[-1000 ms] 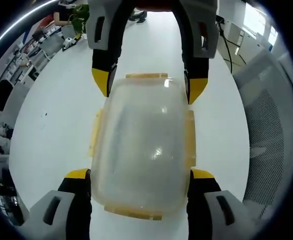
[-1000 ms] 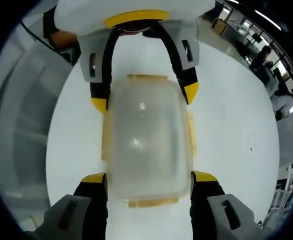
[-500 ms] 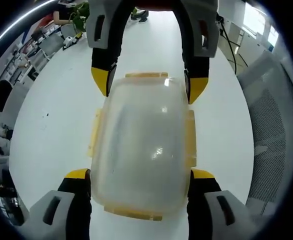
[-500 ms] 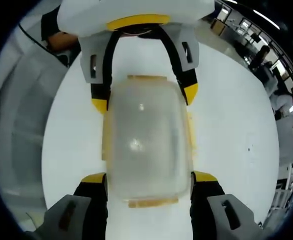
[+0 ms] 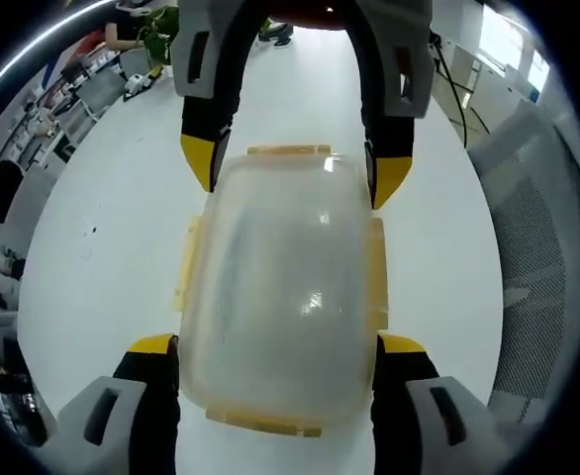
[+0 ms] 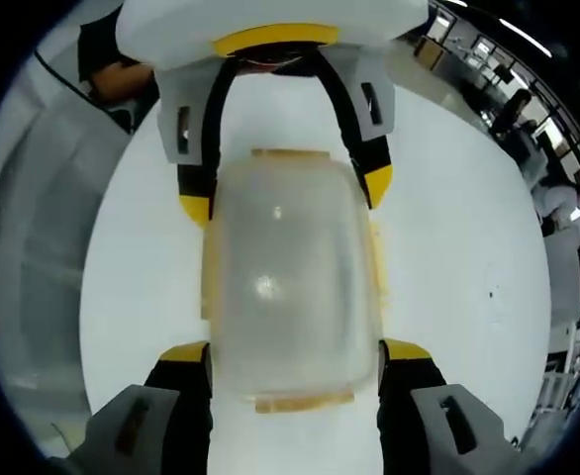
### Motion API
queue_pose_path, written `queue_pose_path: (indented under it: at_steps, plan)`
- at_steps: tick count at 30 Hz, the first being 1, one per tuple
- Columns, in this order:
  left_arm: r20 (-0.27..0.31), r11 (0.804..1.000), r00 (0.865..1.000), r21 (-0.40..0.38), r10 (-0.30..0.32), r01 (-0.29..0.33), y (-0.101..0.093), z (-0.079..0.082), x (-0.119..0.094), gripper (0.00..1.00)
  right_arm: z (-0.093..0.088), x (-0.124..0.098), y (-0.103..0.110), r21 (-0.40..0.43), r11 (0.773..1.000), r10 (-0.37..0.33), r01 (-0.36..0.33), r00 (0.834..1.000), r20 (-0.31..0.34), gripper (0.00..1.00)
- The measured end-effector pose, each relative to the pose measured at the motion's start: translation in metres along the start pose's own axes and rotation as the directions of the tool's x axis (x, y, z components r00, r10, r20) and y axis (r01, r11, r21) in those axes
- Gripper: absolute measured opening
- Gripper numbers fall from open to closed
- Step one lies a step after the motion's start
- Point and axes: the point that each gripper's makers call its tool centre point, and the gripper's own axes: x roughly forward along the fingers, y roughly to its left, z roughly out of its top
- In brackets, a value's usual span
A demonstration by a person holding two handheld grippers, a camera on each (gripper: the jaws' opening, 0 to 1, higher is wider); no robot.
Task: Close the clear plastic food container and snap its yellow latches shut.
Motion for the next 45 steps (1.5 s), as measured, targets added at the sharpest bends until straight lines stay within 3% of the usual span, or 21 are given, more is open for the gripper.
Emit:
queue_pose_path:
  at_steps: [6, 11, 22, 25, 38, 45]
  plan:
    - [0.006, 1.000, 1.000, 0.025, 0.013, -0.013, -0.006, 0.001, 0.000, 0.88, 0.000, -0.004, 0.001, 0.025, 0.999, -0.026, 0.025, 0.999, 0.021, 0.71]
    - [0.063, 0.998, 0.996, -0.044, 0.058, -0.055, 0.000, 0.006, -0.007, 0.93, 0.003, -0.012, -0.002, 0.074, 0.995, -0.065, 0.060, 0.996, 0.061, 0.71]
    - [0.099, 0.990, 0.991, -0.117, 0.092, -0.080, -0.007, 0.010, -0.015, 0.93, 0.004, -0.022, -0.001, 0.171, 0.980, -0.123, 0.106, 0.988, 0.096, 0.71]
    - [0.103, 0.987, 0.989, -0.136, 0.105, -0.090, -0.010, 0.008, -0.017, 0.93, 0.000, -0.023, 0.002, 0.243, 0.964, -0.136, 0.108, 0.986, 0.099, 0.71]
    - [0.158, 0.954, 0.973, -0.273, 0.167, -0.120, -0.018, 0.000, -0.032, 0.95, -0.004, -0.033, 0.022, 0.371, 0.922, -0.175, 0.109, 0.973, 0.150, 0.69]
    - [0.153, 0.944, 0.972, -0.306, 0.179, -0.126, -0.030, -0.012, -0.035, 0.95, -0.009, -0.032, 0.036, 0.405, 0.909, -0.180, 0.099, 0.970, 0.166, 0.69]
